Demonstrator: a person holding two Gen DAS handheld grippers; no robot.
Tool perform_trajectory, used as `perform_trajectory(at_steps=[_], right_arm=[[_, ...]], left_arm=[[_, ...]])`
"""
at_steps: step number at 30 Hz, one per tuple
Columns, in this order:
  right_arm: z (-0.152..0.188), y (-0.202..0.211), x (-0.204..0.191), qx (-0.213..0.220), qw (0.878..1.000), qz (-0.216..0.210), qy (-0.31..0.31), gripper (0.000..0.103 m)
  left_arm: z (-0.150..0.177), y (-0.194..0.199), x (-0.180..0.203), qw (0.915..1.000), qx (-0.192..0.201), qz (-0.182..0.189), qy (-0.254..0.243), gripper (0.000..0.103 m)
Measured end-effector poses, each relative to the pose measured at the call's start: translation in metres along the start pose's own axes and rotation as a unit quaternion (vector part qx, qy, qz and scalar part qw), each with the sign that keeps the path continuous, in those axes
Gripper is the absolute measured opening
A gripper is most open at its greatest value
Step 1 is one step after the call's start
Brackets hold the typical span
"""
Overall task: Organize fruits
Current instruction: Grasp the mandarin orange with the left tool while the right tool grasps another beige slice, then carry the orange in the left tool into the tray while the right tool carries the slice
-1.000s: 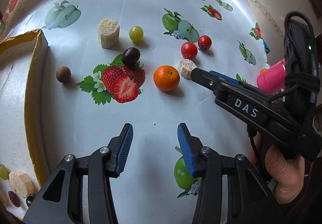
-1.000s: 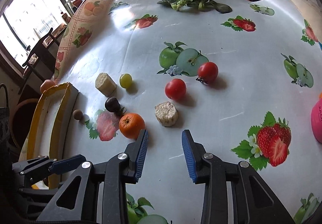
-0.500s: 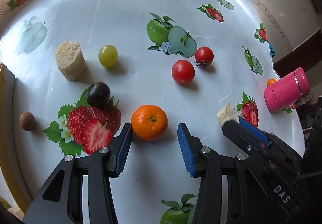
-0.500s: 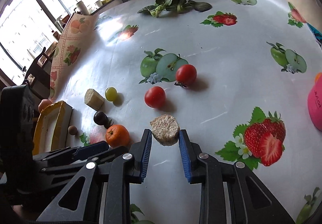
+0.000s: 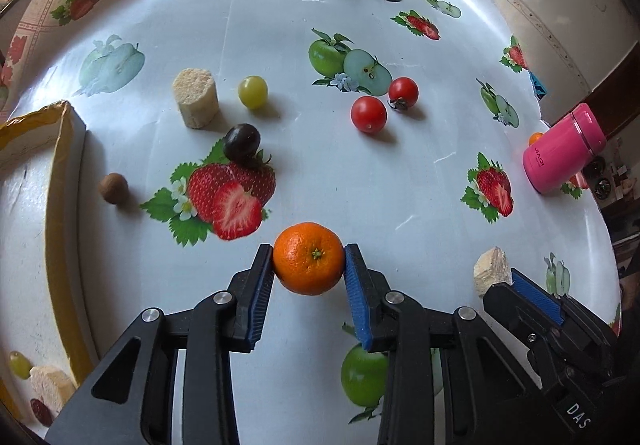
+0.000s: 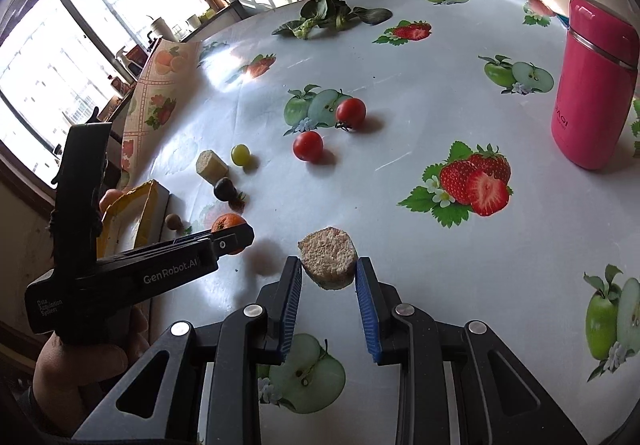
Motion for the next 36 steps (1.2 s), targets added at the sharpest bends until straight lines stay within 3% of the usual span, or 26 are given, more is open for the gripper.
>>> perform_trajectory(at_steps=[19, 36], right_arm=[[0.059, 0.035, -0.104, -0.002, 0.997, -0.044, 0.071, 0.028], [0.096, 0.035, -0.153, -0.014, 0.994, -0.067, 0.091, 0.028]], left_arm=[[0.048, 0.102, -0.066, 0.9979, 0.052, -0.037, 0.014, 0.033], [0.067, 0.133, -0.119, 0.9954, 0.068, -0.062, 0.026, 0.032]])
Point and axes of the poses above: each gripper's, at about its wrist camera, not at the fingertips, and y roughly against the way its jaws point, x to its right, z to its underside, the point moved 10 cm from there along -y, roughly the way its jaws point
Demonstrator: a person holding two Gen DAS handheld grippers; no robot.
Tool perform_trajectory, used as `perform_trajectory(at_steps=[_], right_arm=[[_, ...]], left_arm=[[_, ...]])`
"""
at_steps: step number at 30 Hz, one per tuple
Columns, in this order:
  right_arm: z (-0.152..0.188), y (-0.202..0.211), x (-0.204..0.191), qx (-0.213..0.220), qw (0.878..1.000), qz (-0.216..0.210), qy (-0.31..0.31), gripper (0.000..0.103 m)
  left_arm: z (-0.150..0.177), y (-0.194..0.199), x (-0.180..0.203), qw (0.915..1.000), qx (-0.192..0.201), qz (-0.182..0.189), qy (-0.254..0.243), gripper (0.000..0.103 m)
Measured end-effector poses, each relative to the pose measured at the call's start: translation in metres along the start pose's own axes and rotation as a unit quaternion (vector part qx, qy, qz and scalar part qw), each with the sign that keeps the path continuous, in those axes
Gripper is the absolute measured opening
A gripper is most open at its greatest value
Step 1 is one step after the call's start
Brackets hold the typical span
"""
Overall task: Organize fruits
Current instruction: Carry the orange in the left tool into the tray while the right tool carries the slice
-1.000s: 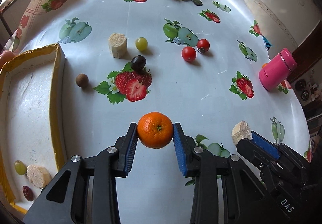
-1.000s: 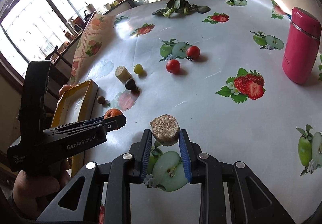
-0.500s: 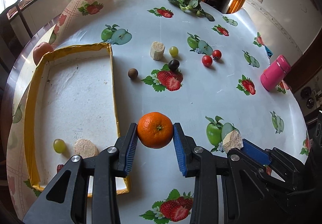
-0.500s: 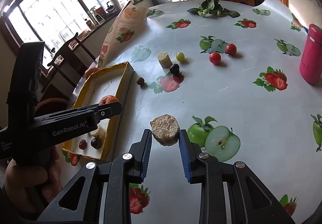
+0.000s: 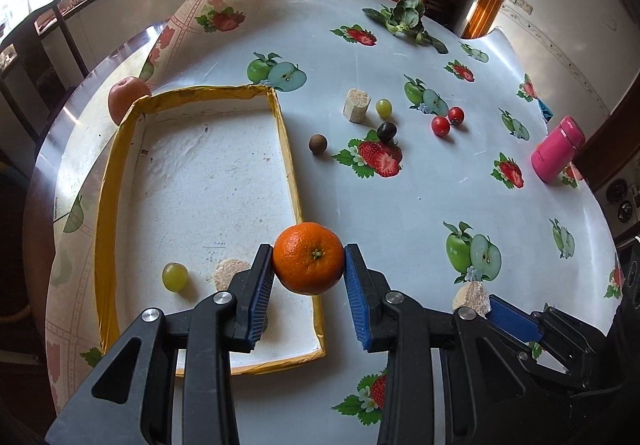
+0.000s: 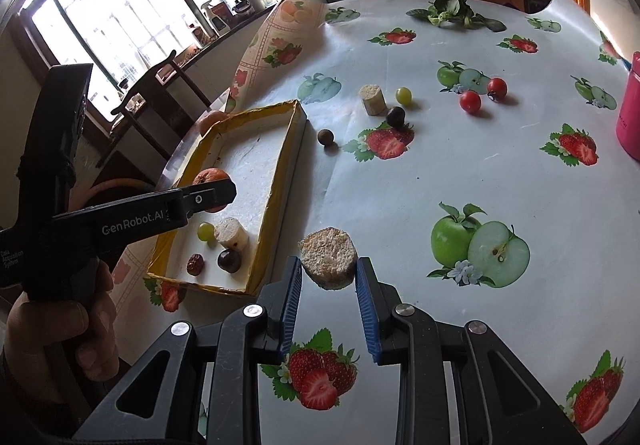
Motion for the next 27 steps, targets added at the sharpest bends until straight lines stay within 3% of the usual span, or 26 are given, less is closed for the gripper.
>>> perform_trajectory(at_steps=[15, 27], right_arm=[[0.009, -0.015, -0.035, -0.018, 1.000, -0.002, 0.020, 0.028], [0.005, -0.047, -0.079, -0.039, 0.998, -0.011, 0.057, 0.028]], left_arm=[[0.017, 0.001, -0.055, 0.9994, -0.012, -0.003, 0.032, 0.032], [0.009, -0.009, -0.113, 0.9964, -0.014, 0.003, 0.084, 0.032]])
Point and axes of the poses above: each gripper's, at about its wrist camera, not at the fingertips, and y roughly against the way its jaws point, x to its right, z to its underside, the point moved 10 cm from there along -y, roughly the way its jaws point
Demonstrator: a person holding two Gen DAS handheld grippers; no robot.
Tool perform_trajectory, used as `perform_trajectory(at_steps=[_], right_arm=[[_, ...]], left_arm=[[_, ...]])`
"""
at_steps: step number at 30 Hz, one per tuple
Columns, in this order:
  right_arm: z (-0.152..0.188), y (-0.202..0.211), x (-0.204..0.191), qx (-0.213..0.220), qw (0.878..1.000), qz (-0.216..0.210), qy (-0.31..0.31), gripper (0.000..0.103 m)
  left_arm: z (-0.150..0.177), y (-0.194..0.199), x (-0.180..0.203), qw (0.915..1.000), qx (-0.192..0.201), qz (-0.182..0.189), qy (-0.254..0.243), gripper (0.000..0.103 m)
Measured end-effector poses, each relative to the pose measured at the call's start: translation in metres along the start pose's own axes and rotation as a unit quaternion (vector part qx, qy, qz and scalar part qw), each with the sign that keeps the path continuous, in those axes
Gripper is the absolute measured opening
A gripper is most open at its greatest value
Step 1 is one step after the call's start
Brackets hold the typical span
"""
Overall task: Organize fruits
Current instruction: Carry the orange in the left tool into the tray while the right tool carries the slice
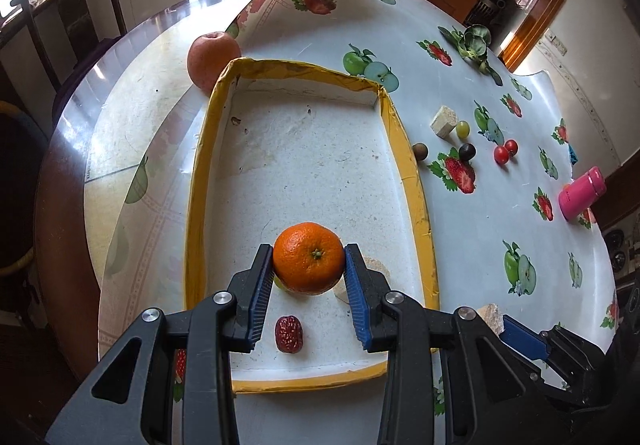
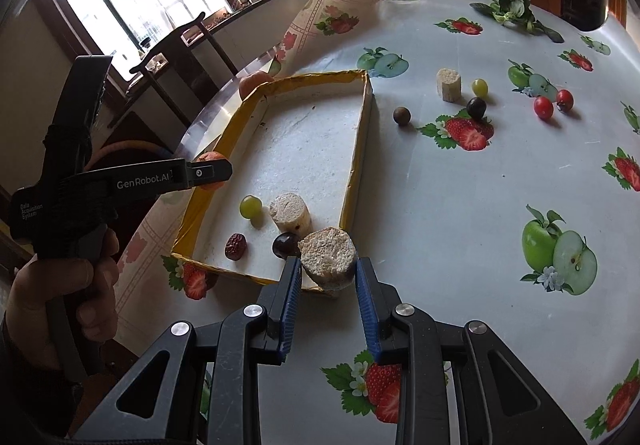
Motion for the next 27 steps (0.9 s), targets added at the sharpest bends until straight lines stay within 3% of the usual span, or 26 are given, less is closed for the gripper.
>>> perform_trajectory(at_steps=[8, 13, 20, 27], right_arm=[[-0.042, -0.029, -0.021, 0.006, 1.000, 0.000, 0.020, 0.028], [-0.062, -0.070, -0.031, -0.020, 0.999, 0.012, 0.043, 0.028], [-0.063, -0.120, -0.029, -0.062, 0.996, 0.025, 0.057, 0.028], [-0.054, -0.140, -0.031, -0.086, 0.994, 0.015, 0.072, 0.028]], left_arm=[[-0.013, -0.020, -0.010, 0.9996, -0.014, 0.008, 0.023, 0.032], [-0.019, -0.036, -0.016, 0.9993, -0.024, -0.002, 0.029, 0.033], [-0.014, -0.061, -0.018, 0.9984, -0.047, -0.012, 0.030, 0.033], [-0.003, -0.077, -0.020, 0.9966, -0.069, -0.005, 0.045, 0.033]])
Point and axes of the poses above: each gripper's, at about its wrist camera, not at the fingertips, and y roughly against the way its jaws point, x to its right, z to its underside, the point moved 10 cm from there along -y, roughly the way its jaws point
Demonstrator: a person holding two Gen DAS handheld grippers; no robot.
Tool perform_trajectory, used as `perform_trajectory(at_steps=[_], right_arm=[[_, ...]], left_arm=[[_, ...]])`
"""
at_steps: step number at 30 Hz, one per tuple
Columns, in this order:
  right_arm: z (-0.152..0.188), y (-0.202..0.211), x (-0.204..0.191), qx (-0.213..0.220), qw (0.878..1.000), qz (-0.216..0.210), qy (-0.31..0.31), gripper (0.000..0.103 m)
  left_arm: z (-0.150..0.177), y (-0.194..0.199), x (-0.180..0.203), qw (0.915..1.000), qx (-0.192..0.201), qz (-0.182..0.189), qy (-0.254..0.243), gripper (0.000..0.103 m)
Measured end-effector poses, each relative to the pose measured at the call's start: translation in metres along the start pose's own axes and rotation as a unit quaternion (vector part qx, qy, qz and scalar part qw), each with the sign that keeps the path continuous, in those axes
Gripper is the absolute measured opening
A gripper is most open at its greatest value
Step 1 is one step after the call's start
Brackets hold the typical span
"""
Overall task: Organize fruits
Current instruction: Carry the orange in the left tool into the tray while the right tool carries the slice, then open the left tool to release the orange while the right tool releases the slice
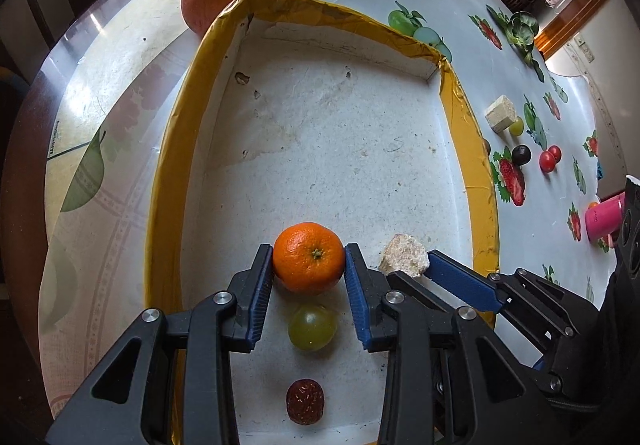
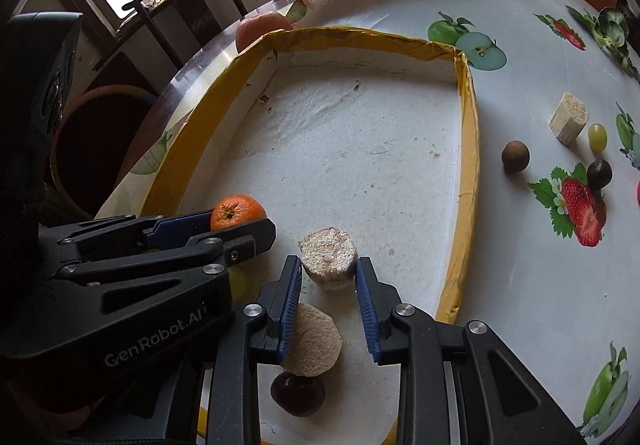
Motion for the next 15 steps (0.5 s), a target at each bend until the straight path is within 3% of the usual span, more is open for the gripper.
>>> perform_trajectory(at_steps=[5, 12, 13, 15], right_arm=[[-0.001, 0.000, 0.002, -0.004, 1.000, -0.002, 0.000, 0.038], [0.003, 0.026, 0.002, 0.010, 1.000, -0.009, 0.005, 0.038], [0.005, 0.033, 0.002, 0.014, 1.000, -0.010, 0.005, 0.038], [0.010, 0.049, 0.004, 0.025, 1.000, -0.017, 0.000, 0.038]], left_arm=[[0.001, 0.002, 0.002, 1.0000, 0.000, -0.003, -0.002, 0.033], [0.000, 0.020, 0.002, 0.9996, 0.012, -0.023, -0.009, 0.034], [0.000, 0.024, 0.002, 0.9996, 0.017, -0.021, -0.007, 0.036], [-0.001, 0.034, 0.004, 0.9992, 0.031, -0.023, -0.003, 0.057]])
Point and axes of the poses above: each gripper's, at about its wrist camera, not at the fingertips, and y roughly against the way its jaws point, x to its right, z to its underside, the point moved 10 cm from there along -y, roughly the way its jaws point
